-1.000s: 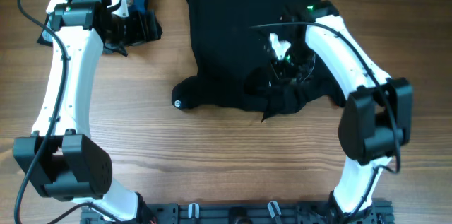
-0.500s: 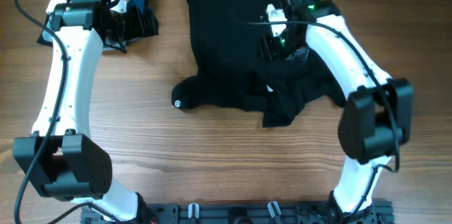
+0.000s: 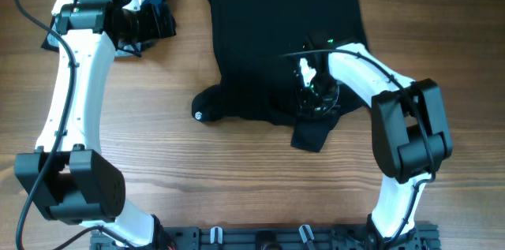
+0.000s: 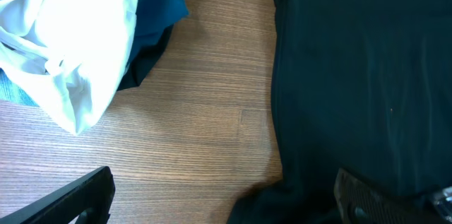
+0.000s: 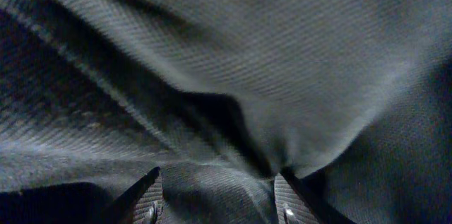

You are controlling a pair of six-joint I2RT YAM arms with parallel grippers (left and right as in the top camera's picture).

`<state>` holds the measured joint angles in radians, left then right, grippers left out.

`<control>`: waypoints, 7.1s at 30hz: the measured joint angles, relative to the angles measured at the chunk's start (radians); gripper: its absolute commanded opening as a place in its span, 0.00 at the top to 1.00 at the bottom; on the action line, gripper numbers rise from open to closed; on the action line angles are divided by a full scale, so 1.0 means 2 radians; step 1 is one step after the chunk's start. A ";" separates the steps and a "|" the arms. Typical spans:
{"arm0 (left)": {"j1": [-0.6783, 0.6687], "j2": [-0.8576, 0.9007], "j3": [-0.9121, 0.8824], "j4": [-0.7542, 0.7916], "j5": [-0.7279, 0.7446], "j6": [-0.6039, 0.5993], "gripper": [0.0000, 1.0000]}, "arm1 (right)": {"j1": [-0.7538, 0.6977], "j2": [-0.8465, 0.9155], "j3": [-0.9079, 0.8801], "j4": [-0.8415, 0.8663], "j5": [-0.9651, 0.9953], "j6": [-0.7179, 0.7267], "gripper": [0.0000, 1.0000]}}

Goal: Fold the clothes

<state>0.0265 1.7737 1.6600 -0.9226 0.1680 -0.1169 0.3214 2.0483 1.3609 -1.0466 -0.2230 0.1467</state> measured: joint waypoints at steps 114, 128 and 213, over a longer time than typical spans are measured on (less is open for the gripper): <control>-0.024 0.114 0.004 -0.025 -0.018 -0.038 0.96 | -0.191 -0.236 -0.146 0.076 -0.028 0.021 0.39; -0.102 0.109 -0.020 -0.097 -0.047 -0.087 0.96 | -0.105 -0.150 -0.199 0.190 -0.004 0.121 0.38; -0.325 0.109 -0.155 0.111 -0.048 0.075 0.58 | -0.301 -0.142 -0.148 0.252 -0.074 -0.009 0.32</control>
<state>-0.6228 1.9911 1.3491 -0.7010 0.0711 0.0322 -0.2810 1.7634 1.0653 -0.5423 -0.3710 0.1295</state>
